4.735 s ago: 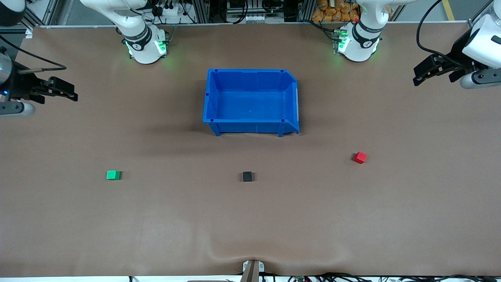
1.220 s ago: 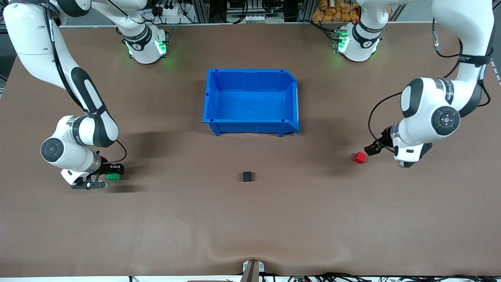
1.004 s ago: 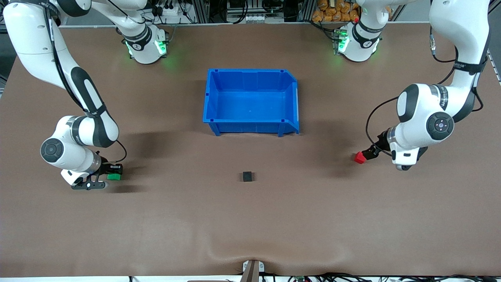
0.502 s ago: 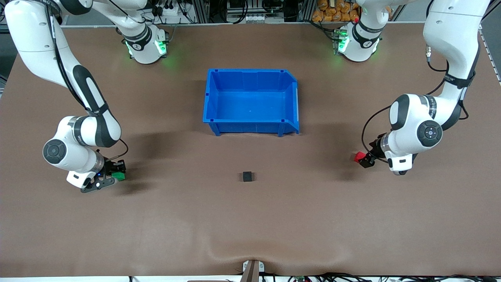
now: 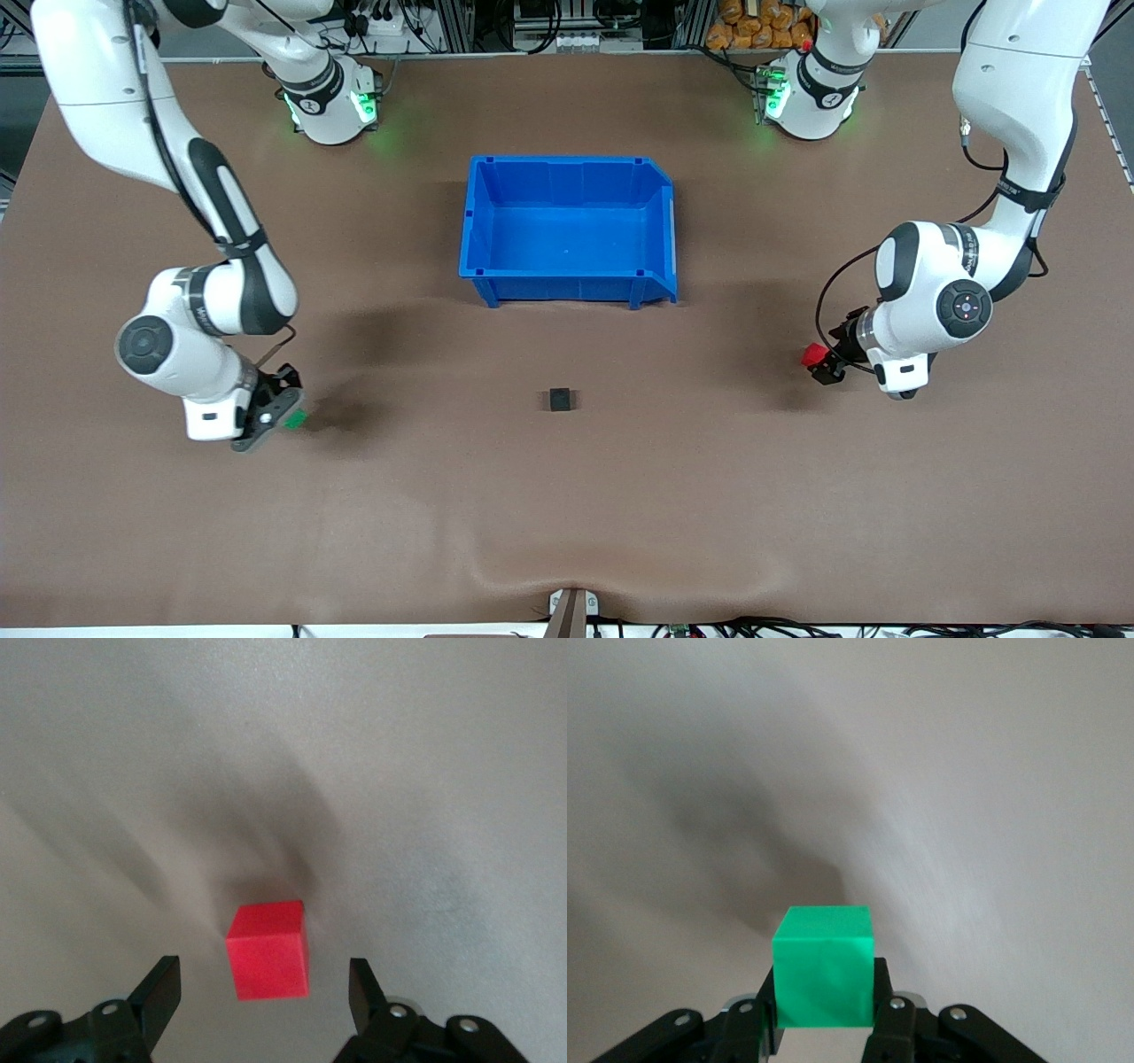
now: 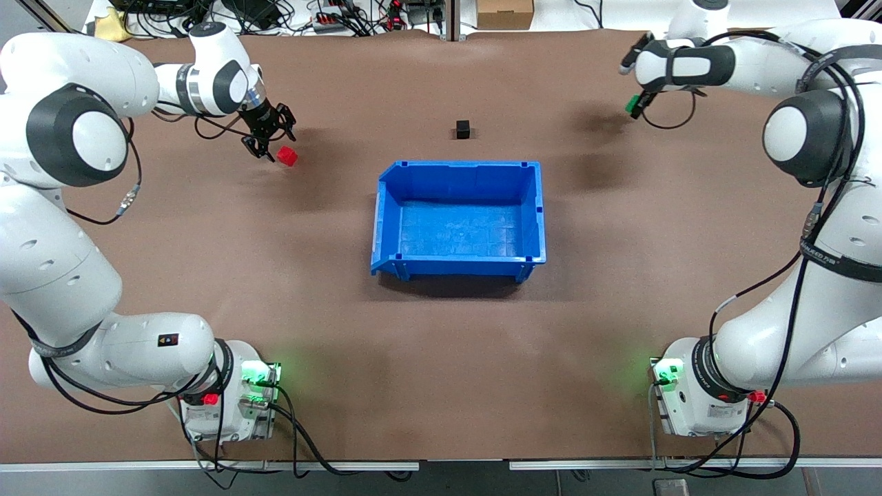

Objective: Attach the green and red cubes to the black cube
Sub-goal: 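Carry the green cube with the right gripper toward the black cube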

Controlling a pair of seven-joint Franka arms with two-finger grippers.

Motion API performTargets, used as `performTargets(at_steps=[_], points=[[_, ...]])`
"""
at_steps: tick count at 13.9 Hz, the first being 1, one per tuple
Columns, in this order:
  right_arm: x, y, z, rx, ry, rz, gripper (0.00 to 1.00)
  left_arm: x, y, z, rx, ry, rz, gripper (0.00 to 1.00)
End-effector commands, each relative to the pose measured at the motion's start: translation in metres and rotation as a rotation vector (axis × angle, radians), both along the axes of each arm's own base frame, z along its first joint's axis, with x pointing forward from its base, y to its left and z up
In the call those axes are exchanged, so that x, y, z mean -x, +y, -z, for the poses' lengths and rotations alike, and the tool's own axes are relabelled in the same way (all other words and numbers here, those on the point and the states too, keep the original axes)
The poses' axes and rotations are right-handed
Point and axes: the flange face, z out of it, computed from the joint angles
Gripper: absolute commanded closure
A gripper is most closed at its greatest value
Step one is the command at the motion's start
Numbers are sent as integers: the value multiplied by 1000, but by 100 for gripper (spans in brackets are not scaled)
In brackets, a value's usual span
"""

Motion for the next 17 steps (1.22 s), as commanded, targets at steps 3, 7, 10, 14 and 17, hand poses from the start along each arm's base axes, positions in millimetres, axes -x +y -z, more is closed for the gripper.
performTargets(at_steps=[3, 7, 10, 14, 17], points=[[4, 109, -19, 13, -34, -191, 100, -8, 5, 7, 12, -24, -34, 27], [-2, 164, 2, 24, -42, -455, 100, -8, 6, 14, 15, -25, -37, 53], [1, 196, 19, 29, -33, -551, 100, -8, 5, 16, 18, -22, -42, 89], [2, 259, 29, 42, 26, -617, 100, -16, -6, 7, 15, -41, -85, 100], [1, 286, 35, 42, 26, -591, 100, -30, -15, -12, 19, -69, -125, 100]])
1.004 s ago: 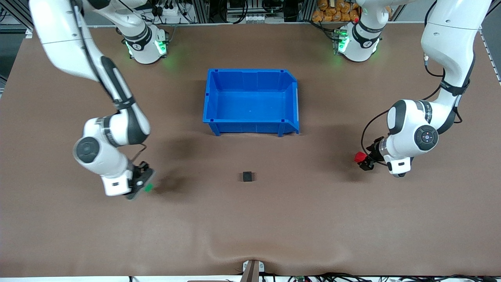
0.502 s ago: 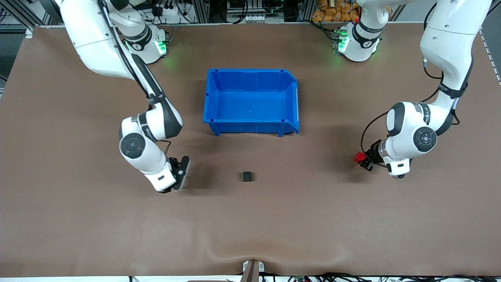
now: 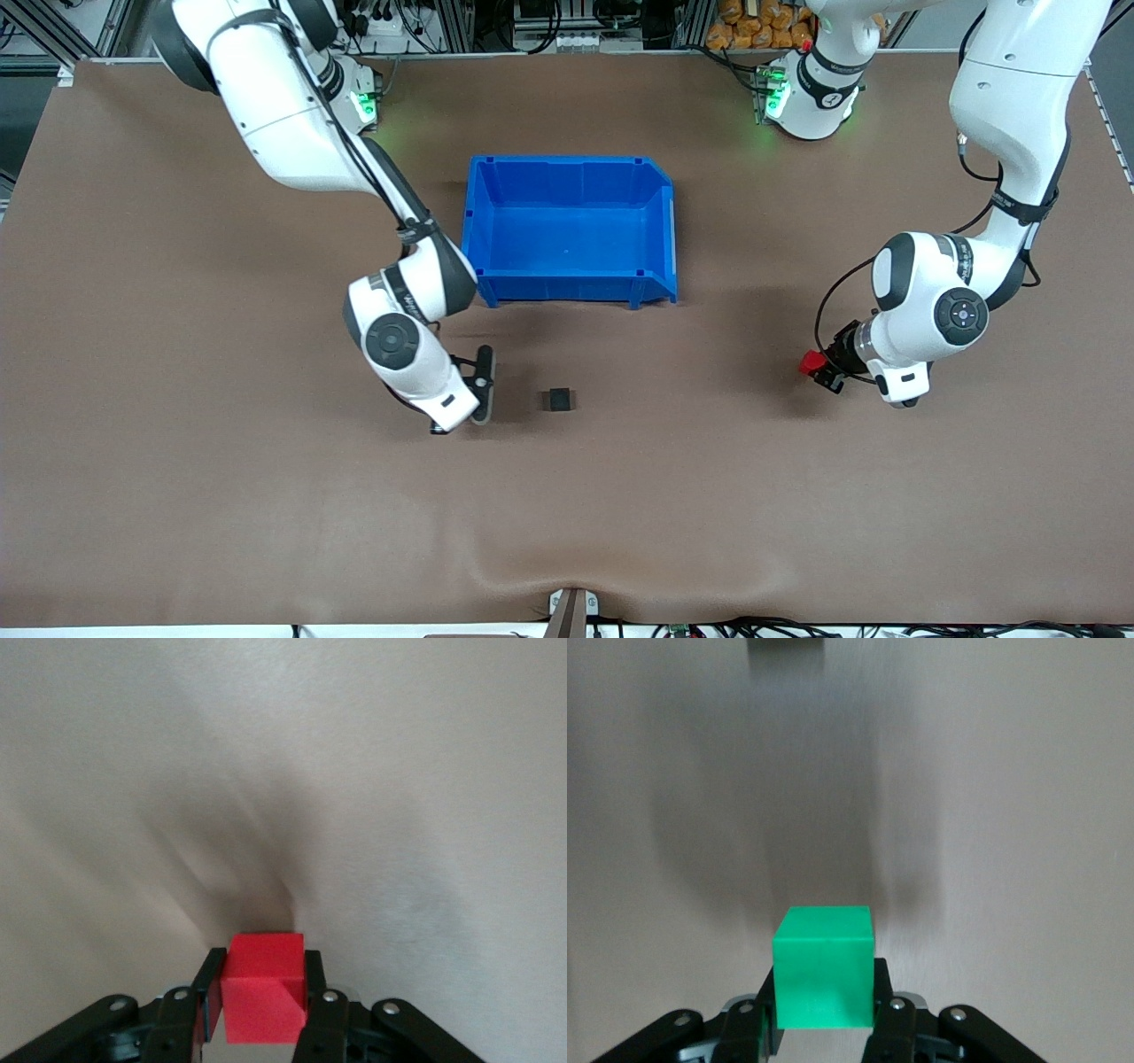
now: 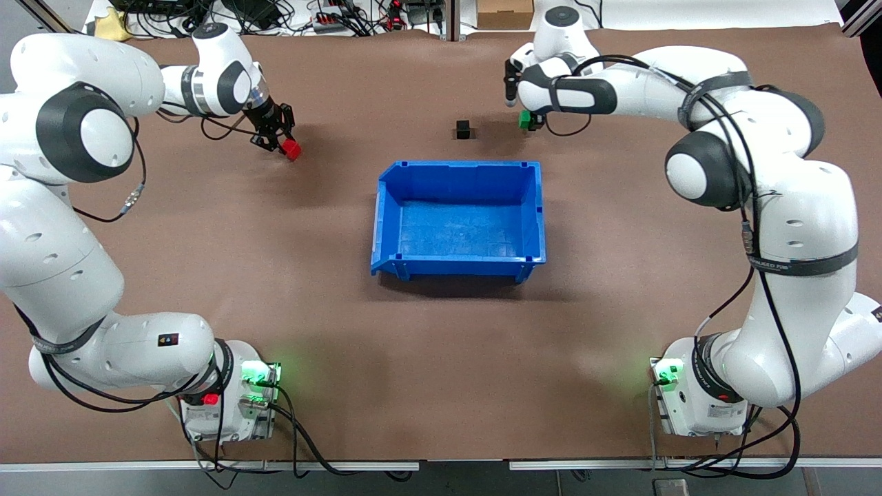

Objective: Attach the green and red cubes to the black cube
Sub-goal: 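Carry the green cube with the right gripper toward the black cube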

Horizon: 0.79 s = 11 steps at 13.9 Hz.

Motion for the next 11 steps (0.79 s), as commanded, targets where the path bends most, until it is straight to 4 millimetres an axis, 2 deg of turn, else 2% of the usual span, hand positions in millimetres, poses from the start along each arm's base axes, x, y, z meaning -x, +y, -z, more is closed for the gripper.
performTargets(at_steps=[1, 3, 7, 11], points=[[-6, 20, 8, 20, -6, 7, 100, -14, -14, -15, 13, -20, -39, 100], [0, 36, 5, 17, -15, 21, 100, -22, -32, -26, 17, -34, -96, 100], [-5, 55, 1, 25, 2, 42, 100, -43, -63, -32, 17, -17, -203, 100], [15, 89, 3, 29, 2, 59, 100, -54, -110, -35, 28, -26, -270, 100]])
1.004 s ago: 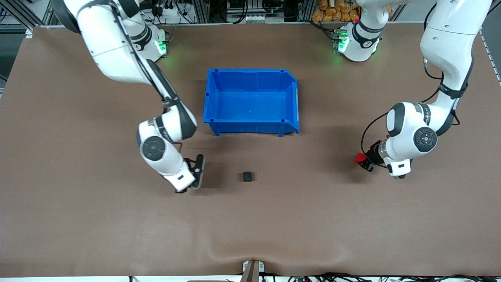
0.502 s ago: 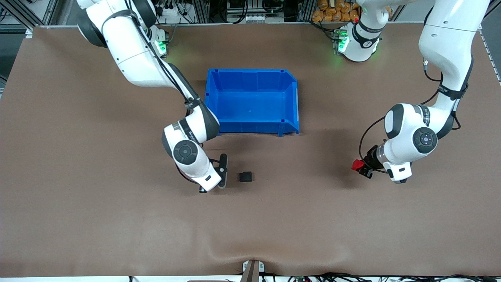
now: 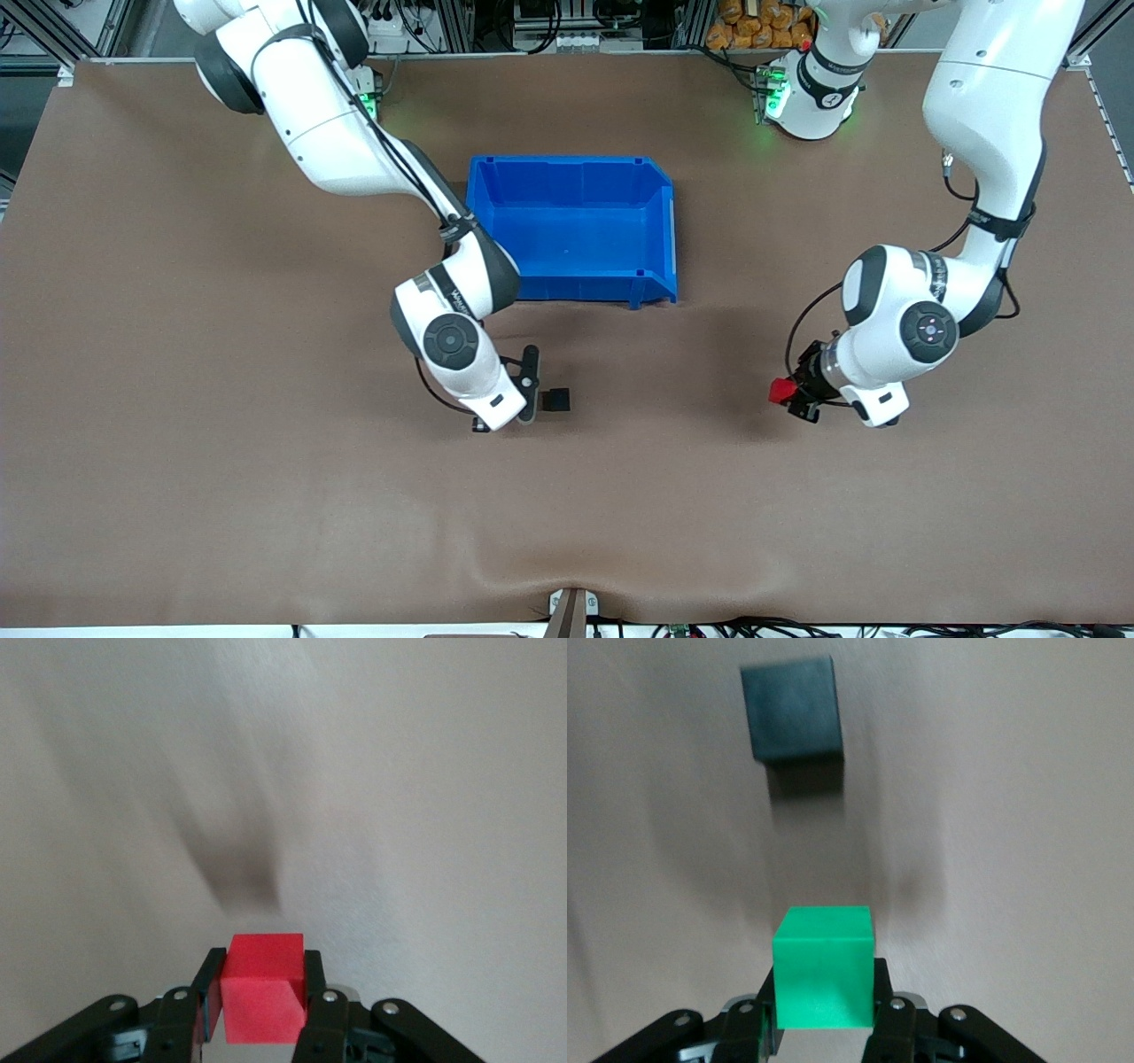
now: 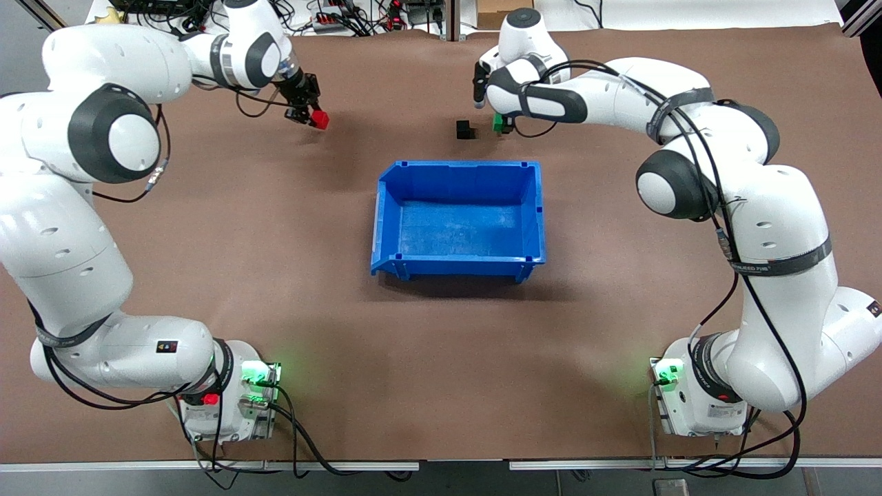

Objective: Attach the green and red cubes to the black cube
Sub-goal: 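Carry the green cube with the right gripper toward the black cube, then press the green cube against the black cube while the left gripper approaches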

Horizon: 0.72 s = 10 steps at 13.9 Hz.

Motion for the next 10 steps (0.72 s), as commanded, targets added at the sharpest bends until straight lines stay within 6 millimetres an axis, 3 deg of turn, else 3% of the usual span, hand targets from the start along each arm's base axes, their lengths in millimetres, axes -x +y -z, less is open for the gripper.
performTargets(at_steps=[1, 3, 10], points=[[7, 22, 3, 21, -13, 20, 100, -13, -33, 0, 20, 5, -56, 100], [10, 29, 4, 20, -15, 12, 100, -17, -59, -7, 64, 4, -106, 100], [9, 44, 11, 5, -34, 57, 100, -6, -121, -33, 130, 61, -160, 100]])
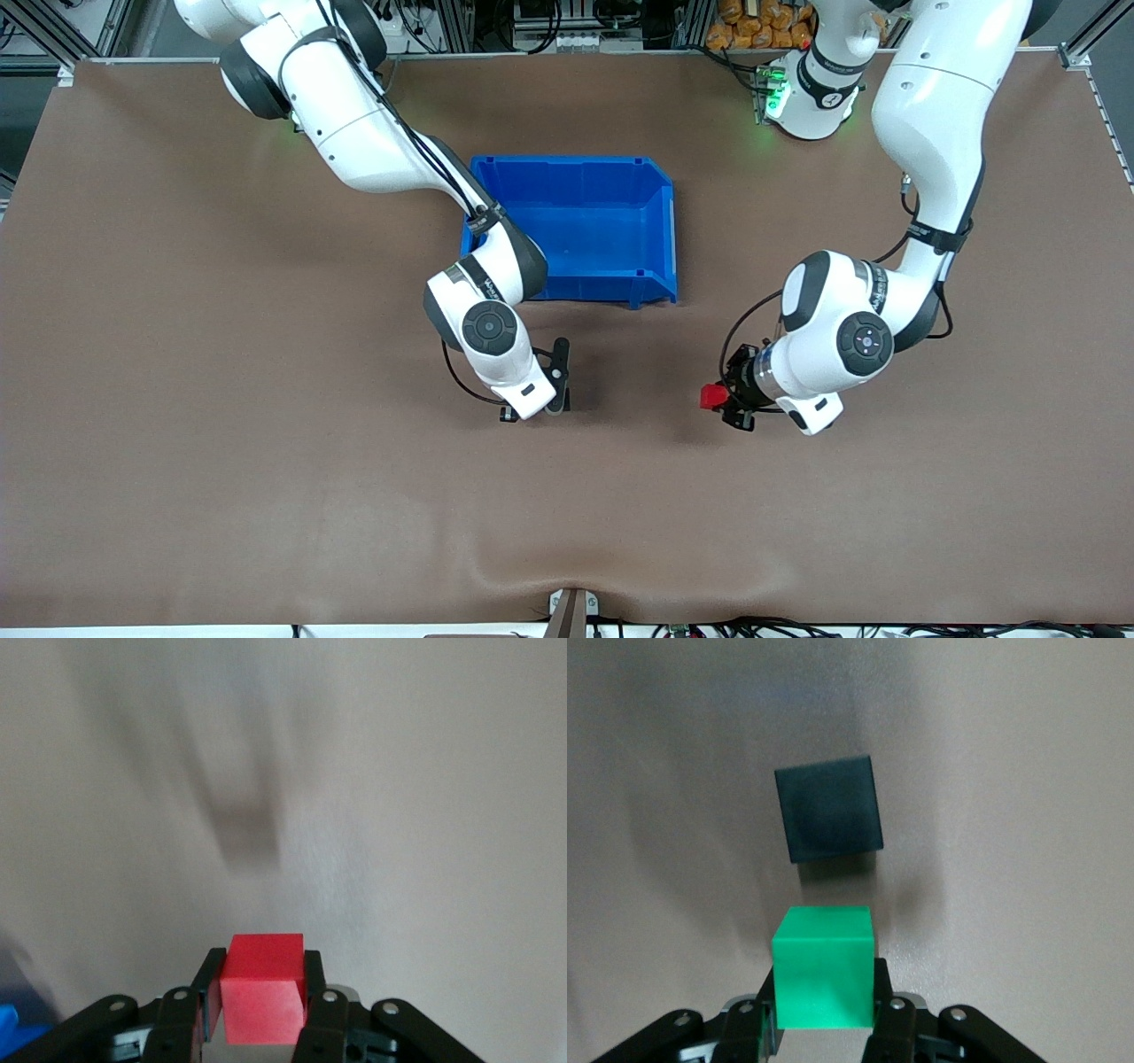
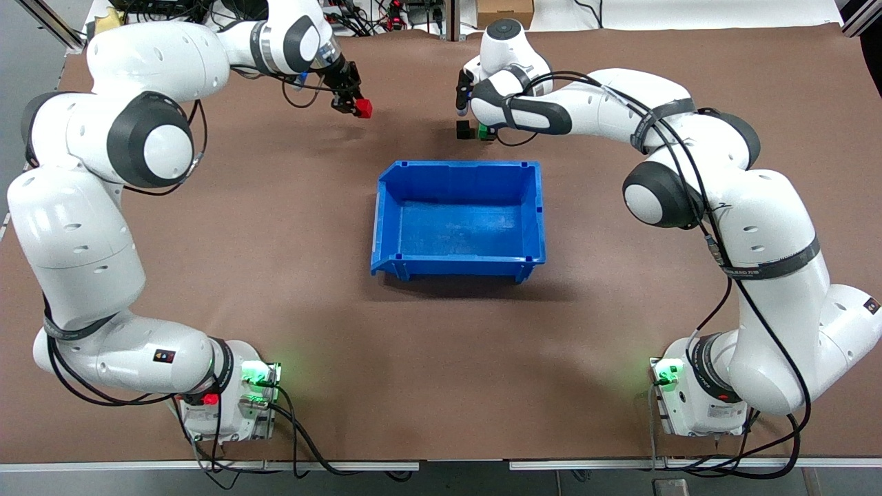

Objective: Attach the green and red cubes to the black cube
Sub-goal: 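Press the green cube against the black cube while the left gripper approaches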

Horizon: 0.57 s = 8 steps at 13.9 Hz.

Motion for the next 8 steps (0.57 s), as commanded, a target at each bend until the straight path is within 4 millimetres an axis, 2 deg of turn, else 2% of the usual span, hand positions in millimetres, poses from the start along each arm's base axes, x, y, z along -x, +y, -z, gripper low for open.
performTargets(at_steps=[1, 4, 7, 8], points=[[-3, 15, 3, 5, -26, 29, 100, 5, -35, -8, 4, 13, -35, 100], [1, 24, 9, 1, -29, 57, 100, -1, -40, -16, 14, -4, -47, 100], [9, 33, 10, 4, -29, 43, 100, 13, -75, -20, 16, -9, -14, 100], [12, 36, 11, 12, -32, 33, 61, 14, -78, -19, 14, -5, -24, 100]])
